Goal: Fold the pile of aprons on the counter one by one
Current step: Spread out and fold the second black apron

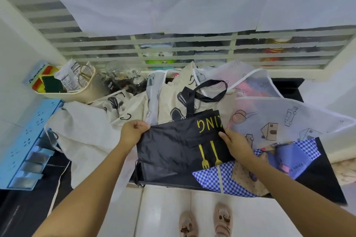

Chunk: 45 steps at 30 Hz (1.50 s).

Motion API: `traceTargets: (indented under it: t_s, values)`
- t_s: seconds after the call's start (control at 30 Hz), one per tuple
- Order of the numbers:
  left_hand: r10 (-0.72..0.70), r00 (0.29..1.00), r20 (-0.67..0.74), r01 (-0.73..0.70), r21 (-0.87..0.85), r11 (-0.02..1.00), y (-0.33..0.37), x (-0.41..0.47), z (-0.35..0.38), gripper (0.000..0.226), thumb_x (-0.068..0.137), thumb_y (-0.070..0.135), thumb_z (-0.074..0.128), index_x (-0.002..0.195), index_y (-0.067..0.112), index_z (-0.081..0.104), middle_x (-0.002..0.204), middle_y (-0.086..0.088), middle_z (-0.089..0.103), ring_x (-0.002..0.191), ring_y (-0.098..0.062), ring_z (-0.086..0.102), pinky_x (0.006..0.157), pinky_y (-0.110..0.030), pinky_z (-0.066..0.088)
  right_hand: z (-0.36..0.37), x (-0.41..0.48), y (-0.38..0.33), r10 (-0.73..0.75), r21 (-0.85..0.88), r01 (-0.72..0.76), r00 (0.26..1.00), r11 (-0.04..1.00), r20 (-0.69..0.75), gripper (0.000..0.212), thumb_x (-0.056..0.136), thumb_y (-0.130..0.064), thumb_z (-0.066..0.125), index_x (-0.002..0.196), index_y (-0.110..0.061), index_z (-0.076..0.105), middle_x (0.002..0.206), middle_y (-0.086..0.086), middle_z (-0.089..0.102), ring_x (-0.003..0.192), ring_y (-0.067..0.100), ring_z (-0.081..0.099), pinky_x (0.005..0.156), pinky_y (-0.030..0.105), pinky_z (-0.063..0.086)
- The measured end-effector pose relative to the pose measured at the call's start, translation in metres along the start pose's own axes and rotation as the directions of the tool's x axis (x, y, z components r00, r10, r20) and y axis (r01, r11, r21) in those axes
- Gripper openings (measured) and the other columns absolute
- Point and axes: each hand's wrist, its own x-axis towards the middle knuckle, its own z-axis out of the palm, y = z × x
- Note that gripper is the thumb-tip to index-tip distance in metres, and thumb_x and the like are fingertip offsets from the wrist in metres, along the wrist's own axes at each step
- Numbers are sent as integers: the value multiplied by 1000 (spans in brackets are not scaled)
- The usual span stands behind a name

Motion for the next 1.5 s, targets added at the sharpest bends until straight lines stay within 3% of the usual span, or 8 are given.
traceTargets:
  t_s: [0.17,0.27,0.47,0.73,0.9,1.13,1.37,1.5]
  values:
    - [580,786,-213,-464,417,782,9,-34,15,30,88,8,62,116,2,55,117,-15,53,111,-25,47,96,-26,36,12,5,-7,-16,-26,13,995,1000,-98,30,101,-33,39,94,-11,57,84,8,64,77,21,59,66,26,40]
    - [727,686,25,-651,466,599,9,-74,53,41,90,24,51,129,12,48,134,-11,48,126,-22,39,110,-31,27,16,9,-11,-22,-19,19,992,1000,-125,31,101,-34,38,85,-12,52,78,6,61,75,22,59,66,31,43]
    - [289,901,322,-422,802,423,-55,-94,110,78,85,64,32,152,26,20,152,-9,35,139,-36,28,93,-65,34,15,17,-13,42,-142,-56,994,988,-98,31,100,-37,42,101,-9,56,89,10,64,85,27,62,69,34,46]
    - [227,872,434,-487,728,483,-66,-86,108,84,72,85,1,131,44,-43,145,1,-45,133,-27,-43,108,-58,-14,4,21,-34,198,252,-197,980,947,19,55,82,-38,72,125,-9,54,121,5,61,109,22,57,82,27,42]
    - [209,862,462,-501,715,488,-59,-94,109,101,69,82,23,126,41,-49,144,-1,-46,134,-30,-40,107,-53,-19,-9,26,-50,90,443,-130,990,887,111,42,86,-27,68,124,-10,56,107,0,61,96,14,55,83,26,42]
    - [577,770,272,-631,455,628,-2,-89,109,96,79,64,54,152,14,15,159,-10,11,146,-23,6,118,-42,8,-69,11,-37,-154,212,119,975,970,159,15,90,-17,63,106,-16,61,95,-6,62,92,12,57,83,24,43]
    - [121,698,706,-336,174,926,50,-68,134,35,82,35,74,111,17,66,102,4,69,89,-6,65,78,-12,50,-141,-5,-16,-134,-29,149,948,988,289,14,89,-26,65,102,-21,62,103,-7,65,95,12,59,92,30,42]
    - [45,714,699,-166,107,980,54,-70,169,33,92,33,62,110,7,68,105,-7,71,94,-20,68,91,-32,53,-140,-3,-6,-167,-116,156,981,981,-99,31,86,-20,68,116,-16,58,111,1,60,104,18,53,84,26,35]
